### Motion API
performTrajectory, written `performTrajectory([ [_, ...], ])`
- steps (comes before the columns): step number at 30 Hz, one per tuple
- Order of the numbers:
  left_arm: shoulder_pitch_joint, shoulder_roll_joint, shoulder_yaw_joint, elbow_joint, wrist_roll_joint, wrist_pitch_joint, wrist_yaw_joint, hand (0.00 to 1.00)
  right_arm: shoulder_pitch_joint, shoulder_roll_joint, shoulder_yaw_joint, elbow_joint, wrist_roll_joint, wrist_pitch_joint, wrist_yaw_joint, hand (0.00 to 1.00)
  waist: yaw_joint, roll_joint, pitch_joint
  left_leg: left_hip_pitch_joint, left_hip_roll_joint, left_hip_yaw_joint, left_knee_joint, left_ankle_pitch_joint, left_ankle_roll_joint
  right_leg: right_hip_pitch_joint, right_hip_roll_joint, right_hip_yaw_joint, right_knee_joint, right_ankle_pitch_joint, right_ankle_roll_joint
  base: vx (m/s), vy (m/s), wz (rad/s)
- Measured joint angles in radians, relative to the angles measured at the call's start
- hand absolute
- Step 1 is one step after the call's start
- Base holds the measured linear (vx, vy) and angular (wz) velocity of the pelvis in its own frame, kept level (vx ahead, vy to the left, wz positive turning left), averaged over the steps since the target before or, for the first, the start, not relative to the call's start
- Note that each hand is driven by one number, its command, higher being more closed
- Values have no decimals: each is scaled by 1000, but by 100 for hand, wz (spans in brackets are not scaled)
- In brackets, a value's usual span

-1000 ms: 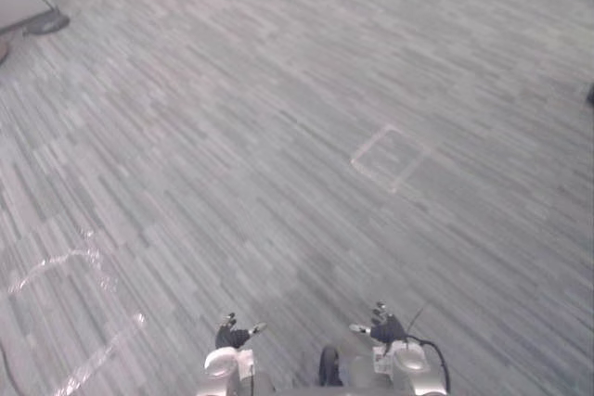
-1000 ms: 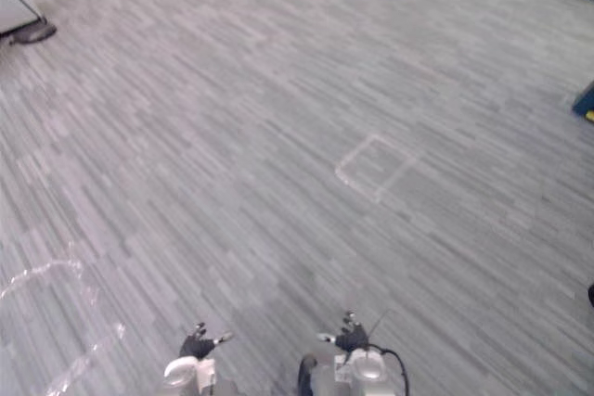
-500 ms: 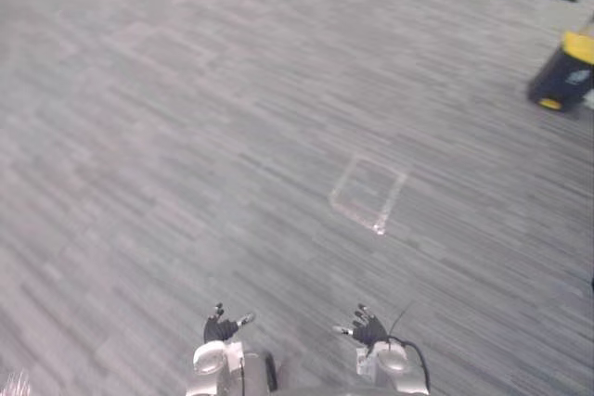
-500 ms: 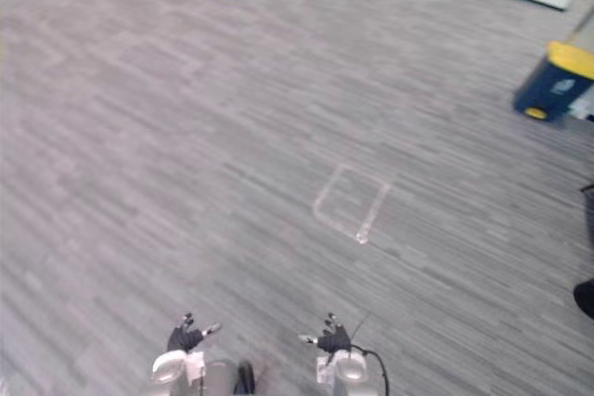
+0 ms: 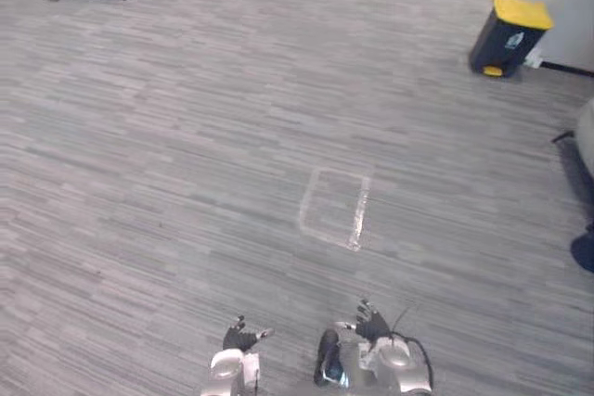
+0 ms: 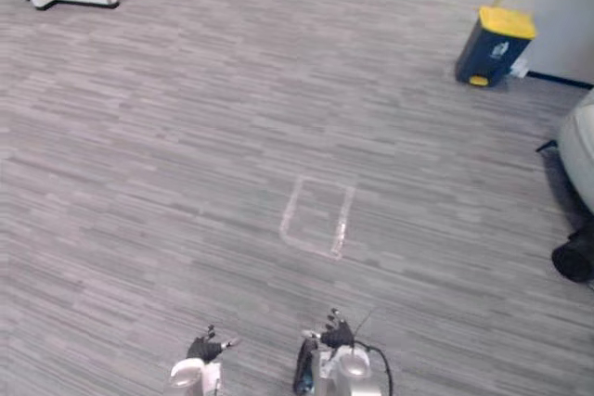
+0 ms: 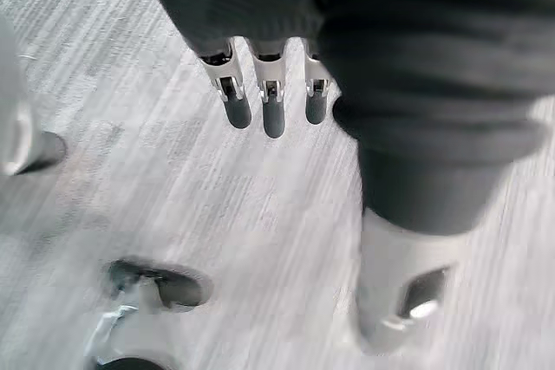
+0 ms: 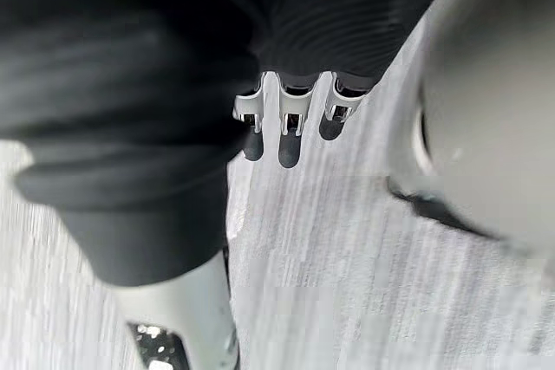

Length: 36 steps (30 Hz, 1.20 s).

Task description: Organize the slippers on the shoe rack

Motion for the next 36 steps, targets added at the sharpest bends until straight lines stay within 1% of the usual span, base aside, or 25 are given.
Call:
performTrajectory([
  [2, 23, 4, 39, -47, 0, -2, 2, 0, 1, 6, 5, 3, 1, 4, -3, 0, 18, -3, 7, -105, 45, -6, 225, -13, -20, 93, 37, 68, -11, -53, -29, 488, -67, -104],
  [4, 28, 13, 43, -69, -1, -6, 2, 0, 11, 6, 12, 4, 1, 7, -9, 0, 18, -31, 12, -184, 43, 14, 227, -34, -26, 185, 36, 114, -74, -66, -25, 522, -60, -82],
  [6, 36, 12, 43, -95, -1, -15, 3, 0, 24, 5, 12, 4, 2, 8, -16, 0, 23, -47, 3, -250, 28, 41, 113, -71, -13, 250, 25, 149, -133, -69, -9, 435, -11, -59],
  [9, 28, 7, 42, -110, -1, -22, 3, 0, 20, 4, 1, 6, 2, 10, -21, 0, 40, -54, 6, -310, -66, 33, -260, -94, -13, 346, -5, 209, -195, -75, 44, 617, 124, -58],
  [10, 19, 6, 41, -110, -1, -23, 3, 0, 18, 4, -7, 8, 2, 10, -22, 0, 47, -61, 10, -313, -128, -15, -456, -46, -6, 375, -29, 231, -210, -91, 72, 436, 141, -47],
  [11, 18, 4, 40, -110, -1, -23, 4, 0, 18, 3, -8, 9, 2, 10, -23, 0, 48, -61, 10, -312, -144, -32, -517, -22, -5, 381, -33, 239, -210, -97, 83, 533, 238, -71],
  [12, 21, 2, 29, -104, -2, -22, 5, 0, 20, 0, -7, 18, 2, 9, -24, 0, 53, -44, -1, -307, -165, -82, -660, 80, -11, 395, -34, 274, -210, -116, 116, 558, 307, -87],
  [13, 14, 13, 29, -96, -4, -23, 6, 0, 13, -1, -1, 60, 2, 11, -27, 0, 61, -55, -6, -293, -184, -83, -633, 153, 27, 424, -51, 317, -206, -132, 139, 672, 361, -79],
  [14, 8, 22, 28, -87, -4, -21, 6, 0, 3, -2, 13, 74, 1, 13, -20, 0, 58, -75, -18, -292, -195, -66, -627, 132, 27, 423, -73, 323, -198, -130, 143, 464, 256, -52],
  [16, 9, 21, 4, -85, -4, -21, 5, 0, 26, 3, -12, 76, 1, 12, -21, 0, 58, -102, -32, -262, -220, -8, -560, 44, 76, 362, -127, 369, -23, -99, 169, 635, 347, -45],
  [17, 12, 22, -13, -82, -4, -19, 6, 0, 25, -1, -13, 76, 1, 11, -20, 0, 55, -105, -31, -214, -235, 17, -552, 0, 92, 304, -147, 374, 151, -72, 200, 572, 324, -50],
  [18, 13, 21, -14, -81, -4, -19, 6, 0, 25, -2, -13, 76, 1, 11, -20, 0, 55, -105, -31, -207, -237, 20, -552, -5, 94, 296, -149, 374, 172, -65, 204, 488, 277, -59],
  [19, 12, 23, -28, -60, -9, -18, 7, 0, 20, -4, -12, 74, 0, 4, -18, 0, 51, -91, -22, -119, -246, 40, -565, -60, 102, 187, -176, 365, 465, -8, 205, 411, 242, -51],
  [22, 12, 23, -60, -35, -14, -16, 7, 0, 10, -4, -10, 63, 0, -5, -8, 0, 36, -73, -20, 13, -252, 59, -621, -103, 105, 34, -219, 241, 694, -47, 175, 364, 179, -29],
  [24, 14, 22, -70, -34, -14, -16, 7, 0, 12, -4, -10, 48, 0, -6, -7, 0, 33, -69, -17, 54, -251, 59, -648, -114, 103, -22, -220, 196, 693, -66, 176, 355, 80, 0],
  [25, 13, 21, -72, -24, -14, -16, 6, 0, 8, -4, -11, 42, 0, -14, -7, 0, 21, -78, -12, 125, -248, 56, -704, -116, 102, -76, -210, 117, 557, -106, 160, 235, -2, 8],
  [27, 12, 22, -87, -17, -14, -15, 5, 0, 1, -6, -11, 44, 0, -16, -7, 0, 6, -76, -11, 161, -236, 58, -742, -125, 86, -100, -185, 55, 349, -100, 154, 293, -29, -1],
  [28, 8, 28, -111, -10, -13, -16, 4, 0, -12, -7, -11, 52, -1, -15, -7, 0, 5, -78, -11, 185, -232, 70, -769, -132, 68, -109, -164, 15, 135, -36, 139, 308, -44, -13],
  [29, 6, 32, -120, -3, -13, -16, 3, 0, -17, -7, -11, 58, -1, -13, -7, 0, 4, -79, -11, 197, -234, 72, -779, -137, 58, -107, -155, 7, 50, 3, 132, 379, -67, -13],
  [30, 3, 33, -129, 10, -12, -15, -2, 0, -20, -9, -12, 69, -2, -14, -7, 0, 0, -81, -11, 217, -236, 68, -784, -148, 40, -99, -140, 11, -22, 121, 100, 530, -110, -6],
  [31, -4, 25, -132, 25, -11, -13, -4, 0, -32, -25, -13, 73, -6, -13, -8, 0, -3, -61, -12, 245, -207, 56, -778, -150, 27, -73, -113, 13, -31, 130, 54, 462, -99, -3],
  [32, -5, 19, -132, 25, -11, -13, -6, 0, -35, -25, -16, 74, -7, -12, -8, 0, -2, -56, -11, 242, -201, 50, -763, -148, 23, -70, -109, 7, -28, 115, 52, 469, -145, 0],
  [33, -7, 11, -132, 21, -10, -14, -11, 0, -35, -25, -30, 72, -8, -12, -8, 0, -3, -48, -8, 224, -185, 33, -709, -148, 23, -62, -103, 0, -19, 88, 46, 415, -220, 10],
  [35, -7, 10, -113, 18, -10, -13, -18, 0, -27, -25, -47, 61, -8, -12, -9, 0, -8, -42, -3, 123, -141, -4, -424, -140, 9, -6, -86, -11, -27, 45, 43, 453, -228, 12],
  [36, -6, 6, -108, 3, -10, -12, -19, 0, -12, -24, -46, 40, -6, -11, -10, 0, -6, -31, 3, 51, -99, -32, -214, -89, -35, 43, -62, -12, -43, 27, 34, 353, -88, -12],
])
